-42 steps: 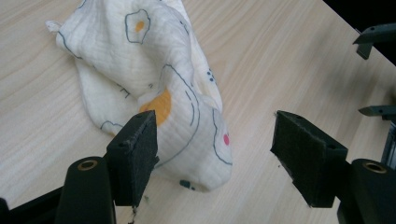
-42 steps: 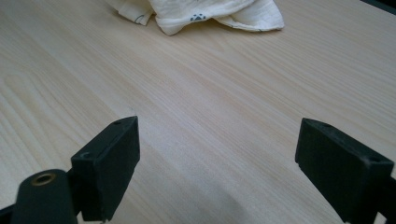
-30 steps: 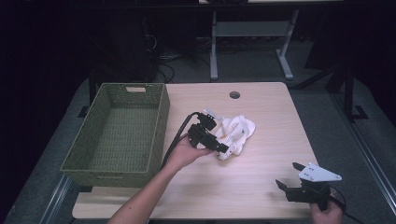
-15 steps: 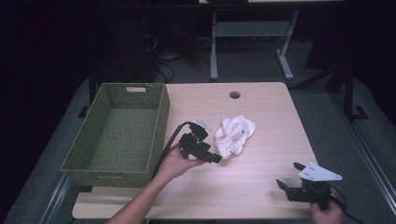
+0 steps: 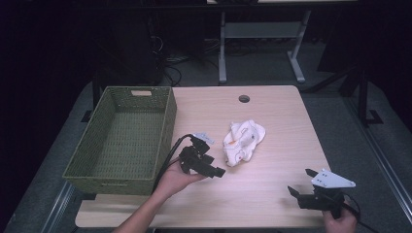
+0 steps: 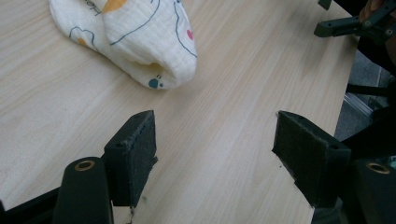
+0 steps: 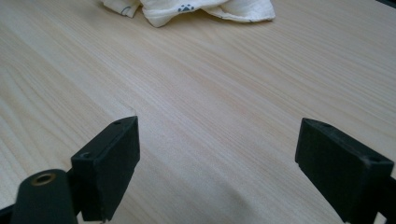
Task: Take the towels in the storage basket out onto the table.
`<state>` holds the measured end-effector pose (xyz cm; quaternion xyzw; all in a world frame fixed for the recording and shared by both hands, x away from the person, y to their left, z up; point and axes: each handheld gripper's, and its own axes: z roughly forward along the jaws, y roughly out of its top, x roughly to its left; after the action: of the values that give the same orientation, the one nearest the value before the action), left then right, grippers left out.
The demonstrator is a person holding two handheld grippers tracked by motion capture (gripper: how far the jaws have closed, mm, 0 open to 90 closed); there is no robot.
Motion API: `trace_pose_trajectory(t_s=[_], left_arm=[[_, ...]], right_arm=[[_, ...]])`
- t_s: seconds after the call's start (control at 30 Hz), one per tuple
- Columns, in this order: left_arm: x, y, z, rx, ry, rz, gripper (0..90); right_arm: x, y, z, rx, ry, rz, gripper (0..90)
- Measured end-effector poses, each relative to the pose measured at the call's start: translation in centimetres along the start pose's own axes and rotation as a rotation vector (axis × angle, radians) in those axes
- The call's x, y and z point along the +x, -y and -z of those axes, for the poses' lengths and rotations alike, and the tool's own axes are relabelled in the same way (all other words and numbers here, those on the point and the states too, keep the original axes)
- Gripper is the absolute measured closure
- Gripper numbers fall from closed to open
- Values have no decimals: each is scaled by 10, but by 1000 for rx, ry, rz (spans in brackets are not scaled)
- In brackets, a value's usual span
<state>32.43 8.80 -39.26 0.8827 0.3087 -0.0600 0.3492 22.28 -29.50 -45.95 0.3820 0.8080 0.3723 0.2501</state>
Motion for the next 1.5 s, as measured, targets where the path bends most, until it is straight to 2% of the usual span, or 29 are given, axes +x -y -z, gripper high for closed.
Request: trace_pose_trajectory(t_s=[0.77, 0.93, 1.3, 1.5], left_arm=[[-12, 36, 10, -19, 29, -18, 292], [-12, 44, 14, -25, 23, -7, 292], [-13, 56, 17, -19, 18, -13, 291], [-15, 66, 17, -36, 22, -10, 291]], right_arm=[[0, 1, -2, 9, 3, -3, 135], [0, 1, -2, 9, 2, -3, 135], [1, 1, -2, 11, 3, 1, 135], [2, 1, -3, 10, 2, 0, 135]])
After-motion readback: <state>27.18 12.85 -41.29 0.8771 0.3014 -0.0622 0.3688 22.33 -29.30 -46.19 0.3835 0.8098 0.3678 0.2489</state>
